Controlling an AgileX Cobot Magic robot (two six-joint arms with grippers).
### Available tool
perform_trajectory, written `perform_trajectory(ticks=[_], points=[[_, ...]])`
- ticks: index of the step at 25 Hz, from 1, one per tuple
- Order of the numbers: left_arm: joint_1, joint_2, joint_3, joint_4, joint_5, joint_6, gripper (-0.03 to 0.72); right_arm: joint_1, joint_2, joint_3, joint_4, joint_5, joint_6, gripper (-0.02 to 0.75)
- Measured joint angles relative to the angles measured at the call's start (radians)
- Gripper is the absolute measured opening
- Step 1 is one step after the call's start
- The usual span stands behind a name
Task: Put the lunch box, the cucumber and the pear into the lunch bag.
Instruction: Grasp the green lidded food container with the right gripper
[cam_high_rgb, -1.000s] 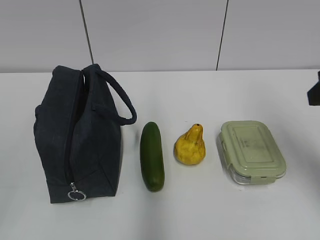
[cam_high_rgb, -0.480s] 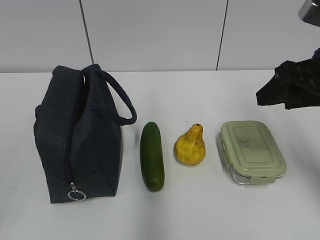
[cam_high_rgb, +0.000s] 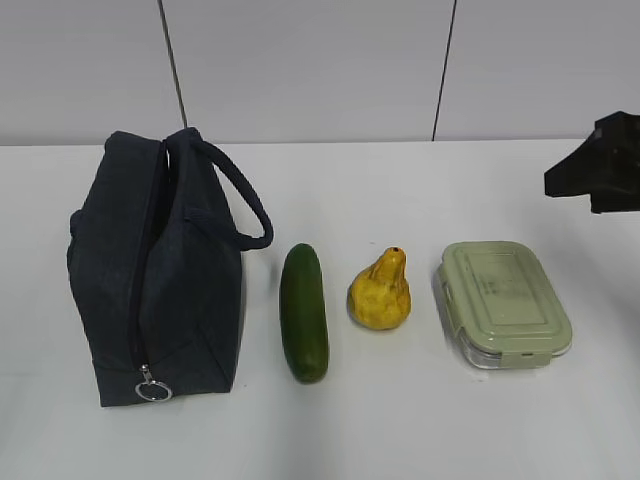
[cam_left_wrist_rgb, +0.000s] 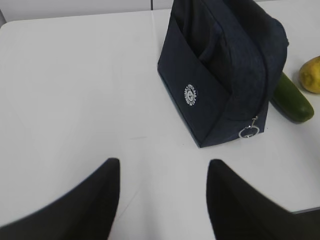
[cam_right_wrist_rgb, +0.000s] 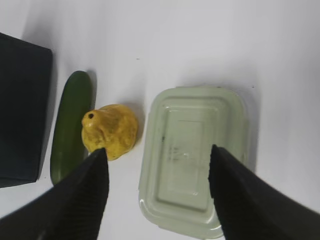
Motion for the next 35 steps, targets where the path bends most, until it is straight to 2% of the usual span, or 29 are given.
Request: perform_trajectory(ticks=[5,12,16,21,26,32,35], points=[[0.000,0.000,0.000,0.000,0.000,0.000,0.342,-0.079,0.072,-0.001,0.020,0.045,-0.076,0.495],[0.000,0.000,0.000,0.000,0.000,0.000,0.342,-0.096,0.176,-0.001,0.022,0.103,-0.199,0.495],[0.000,0.000,0.000,0.000,0.000,0.000,0.342,-0.138,0.234,-0.005,0.038,0.127,-0.259,0.495],[0.000,0.000,0.000,0.000,0.000,0.000,0.342,-0.178,0.291,-0.040,0.101,0.250,-0.355,0.496],[0.000,0.000,0.000,0.000,0.000,0.000,0.342,-0.182,0.338,-0.142,0.058,0.384,-0.361,0.496],[0.000,0.000,0.000,0.000,0.000,0.000,0.342,-0.182,0.370,-0.255,-0.059,0.398,-0.263,0.540],[0.000,0.000,0.000,0.000,0.000,0.000,0.342,-0.183,0.382,-0.263,-0.074,0.401,-0.244,0.558]])
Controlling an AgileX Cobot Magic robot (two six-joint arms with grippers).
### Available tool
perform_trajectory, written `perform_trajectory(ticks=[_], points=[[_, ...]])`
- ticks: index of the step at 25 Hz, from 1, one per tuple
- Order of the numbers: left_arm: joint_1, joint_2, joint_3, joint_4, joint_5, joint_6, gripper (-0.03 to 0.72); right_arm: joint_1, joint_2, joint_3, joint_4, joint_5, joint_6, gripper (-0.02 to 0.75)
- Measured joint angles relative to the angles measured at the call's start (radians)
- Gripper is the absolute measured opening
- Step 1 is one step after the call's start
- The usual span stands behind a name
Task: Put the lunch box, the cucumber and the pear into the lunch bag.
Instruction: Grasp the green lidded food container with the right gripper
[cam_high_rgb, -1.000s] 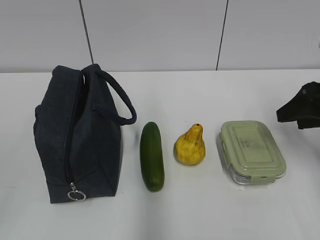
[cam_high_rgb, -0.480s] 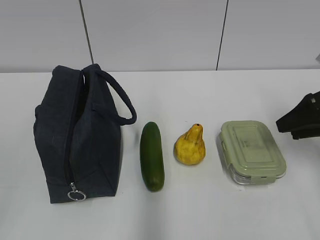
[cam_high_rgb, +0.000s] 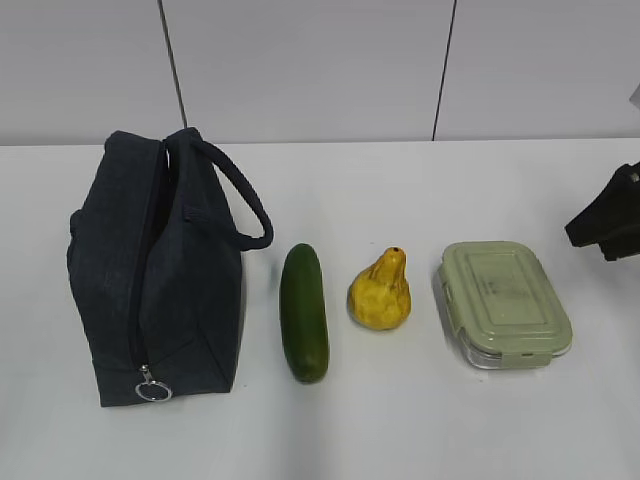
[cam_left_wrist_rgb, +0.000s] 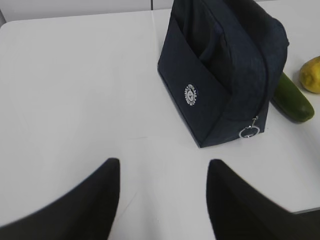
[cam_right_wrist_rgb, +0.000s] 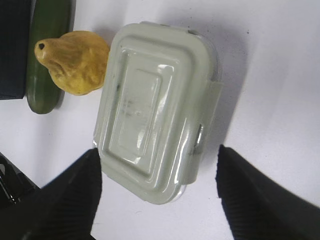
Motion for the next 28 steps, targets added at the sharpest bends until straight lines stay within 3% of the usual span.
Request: perform_trajectory(ticks=[15,21,28], points=[[0.000,0.000,0.000,0.000,0.000,0.000,0.342,0.000,0.002,0.000,0.042,0.006,0.082,0.561],[0.000,0.000,0.000,0.000,0.000,0.000,0.342,0.000,0.028,0.000,0.006,0.006,0.075,0.561],[0.000,0.000,0.000,0.000,0.000,0.000,0.342,0.000,0.104,0.000,0.044,0.006,0.036,0.561]])
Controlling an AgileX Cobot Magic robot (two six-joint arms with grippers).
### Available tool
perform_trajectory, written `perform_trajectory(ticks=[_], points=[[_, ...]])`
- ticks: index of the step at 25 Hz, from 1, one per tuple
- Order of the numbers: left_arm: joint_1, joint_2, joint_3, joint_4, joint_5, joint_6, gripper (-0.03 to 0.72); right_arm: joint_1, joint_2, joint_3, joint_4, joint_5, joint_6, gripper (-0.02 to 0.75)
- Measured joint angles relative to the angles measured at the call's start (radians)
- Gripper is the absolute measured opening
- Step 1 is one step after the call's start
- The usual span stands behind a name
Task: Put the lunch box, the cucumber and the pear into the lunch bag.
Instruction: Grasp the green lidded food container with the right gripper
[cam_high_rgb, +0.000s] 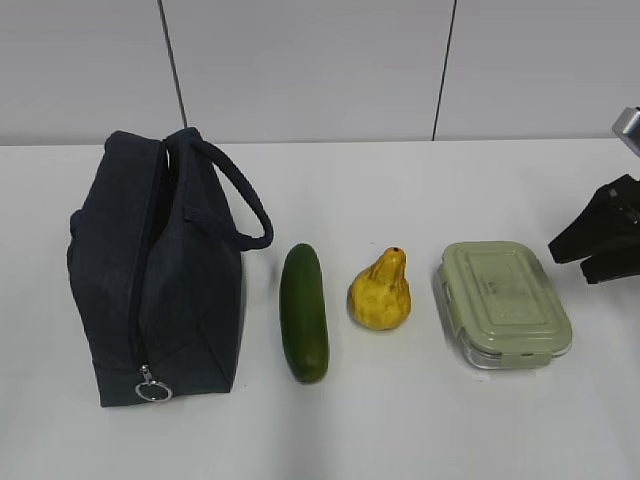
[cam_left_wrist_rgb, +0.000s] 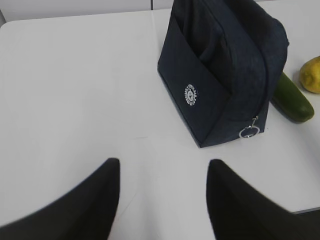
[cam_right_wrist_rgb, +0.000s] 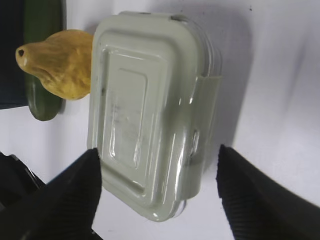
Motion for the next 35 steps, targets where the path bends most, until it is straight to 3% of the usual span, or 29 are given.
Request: perform_trajectory(ticks=[35], points=[[0.000,0.000,0.000,0.000,0.000,0.000,0.342,0.049,0.098,0.000,-0.029,-0.028,-0.024,0.603]])
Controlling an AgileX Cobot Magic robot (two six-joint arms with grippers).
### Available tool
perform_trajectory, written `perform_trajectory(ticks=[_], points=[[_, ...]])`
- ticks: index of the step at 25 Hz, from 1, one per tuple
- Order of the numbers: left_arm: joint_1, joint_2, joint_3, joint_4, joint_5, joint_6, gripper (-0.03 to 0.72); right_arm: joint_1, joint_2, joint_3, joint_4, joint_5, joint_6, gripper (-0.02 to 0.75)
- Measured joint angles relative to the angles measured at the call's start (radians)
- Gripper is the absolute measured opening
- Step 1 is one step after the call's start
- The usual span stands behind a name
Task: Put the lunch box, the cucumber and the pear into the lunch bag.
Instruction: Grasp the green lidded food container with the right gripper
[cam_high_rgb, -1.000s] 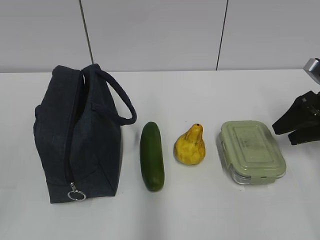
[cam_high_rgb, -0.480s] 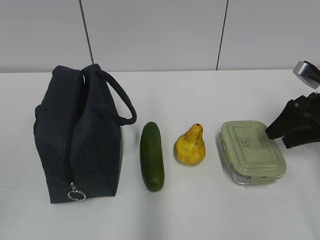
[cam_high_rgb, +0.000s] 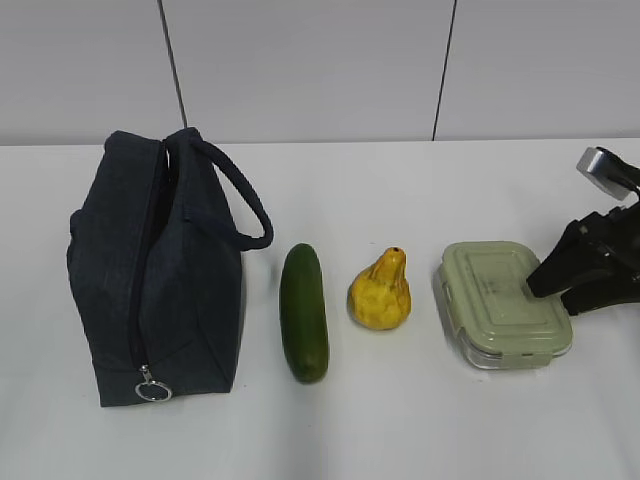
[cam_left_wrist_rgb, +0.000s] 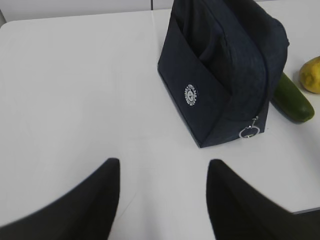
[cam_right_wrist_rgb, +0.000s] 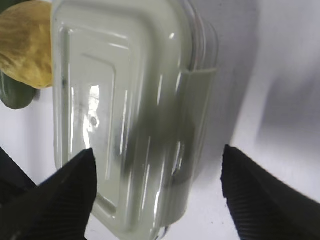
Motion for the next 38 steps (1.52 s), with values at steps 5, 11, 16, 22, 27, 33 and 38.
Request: perform_trajectory(ticks=[5,11,16,22,27,33,38], points=[[0.000,0.000,0.000,0.000,0.000,0.000,0.342,0.000,0.002,0.000,0.033,-0.014,-0.020,0.601],[0.000,0.000,0.000,0.000,0.000,0.000,0.342,0.000,0.002,0.000,0.063,-0.018,-0.045,0.593],[0.000,0.000,0.000,0.000,0.000,0.000,0.342,0.000,0.014,0.000,0.077,-0.020,-0.058,0.592],[0.000,0.000,0.000,0.000,0.000,0.000,0.342,0.000,0.074,0.000,0.105,-0.020,-0.069,0.592],[0.000,0.000,0.000,0.000,0.000,0.000,0.342,0.000,0.082,0.000,0.132,-0.014,-0.088,0.592],[0.000,0.000,0.000,0.000,0.000,0.000,0.342,0.000,0.082,0.000,0.132,-0.014,-0.090,0.576],[0.000,0.000,0.000,0.000,0.000,0.000,0.342,0.000,0.082,0.000,0.143,0.002,-0.090,0.480]])
